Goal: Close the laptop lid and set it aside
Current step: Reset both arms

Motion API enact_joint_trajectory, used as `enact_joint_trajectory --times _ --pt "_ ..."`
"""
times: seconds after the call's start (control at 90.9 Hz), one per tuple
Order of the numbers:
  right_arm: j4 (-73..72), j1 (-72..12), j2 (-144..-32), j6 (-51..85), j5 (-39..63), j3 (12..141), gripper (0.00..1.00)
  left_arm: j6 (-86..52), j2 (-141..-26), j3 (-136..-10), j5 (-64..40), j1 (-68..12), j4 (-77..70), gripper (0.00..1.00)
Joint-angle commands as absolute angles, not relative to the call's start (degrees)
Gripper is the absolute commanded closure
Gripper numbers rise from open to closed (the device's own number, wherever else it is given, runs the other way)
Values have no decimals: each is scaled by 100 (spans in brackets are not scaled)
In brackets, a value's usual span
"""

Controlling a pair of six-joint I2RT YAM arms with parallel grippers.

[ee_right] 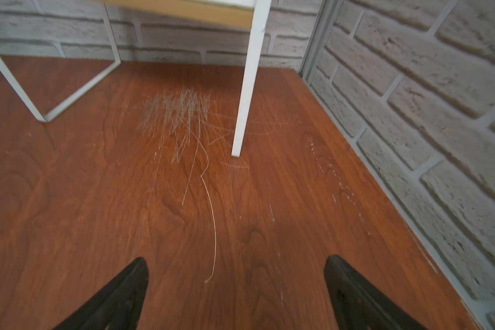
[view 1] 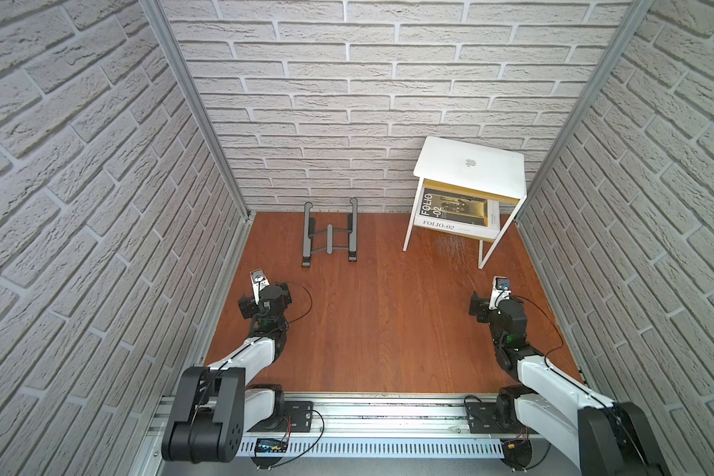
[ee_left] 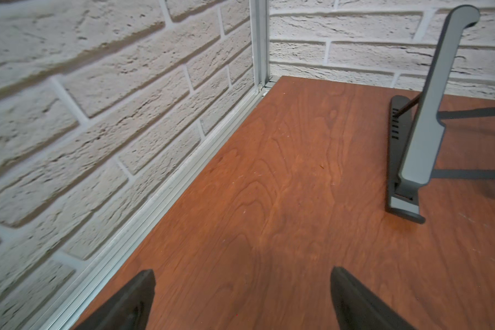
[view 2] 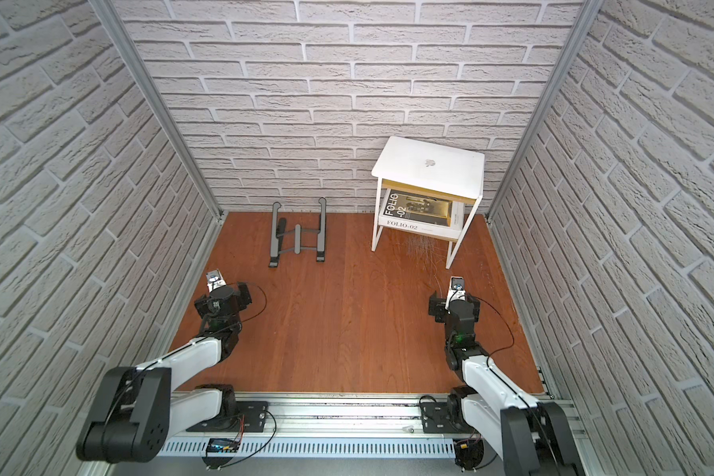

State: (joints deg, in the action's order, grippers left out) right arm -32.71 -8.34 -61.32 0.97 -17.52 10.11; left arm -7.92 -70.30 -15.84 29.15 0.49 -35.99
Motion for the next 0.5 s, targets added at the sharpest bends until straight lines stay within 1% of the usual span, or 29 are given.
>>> enact_joint_trajectory --times 0.0,0.143,0.22,0.374,0.484 --pt "-4527 -796 -6804 88 -1640 1240 1 -527 -7473 -1646 2153 97 -4756 1" --pt "-5022 -716 -7463 148 -1520 1535 1 -463 -8285 -1791 1674 168 -5320 1" --pt "-5051 -640 -7691 149 -1433 1688 1 -394 -8508 -1786 1510 165 -5552 2" --pt "-5444 -592 -8259 140 -1269 1725 1 -206 -8677 -2023 1064 156 -5241 2" --pt "-5947 -613 -8836 92 -1216 1797 1 -270 -8833 -2121 1104 186 -5196 2"
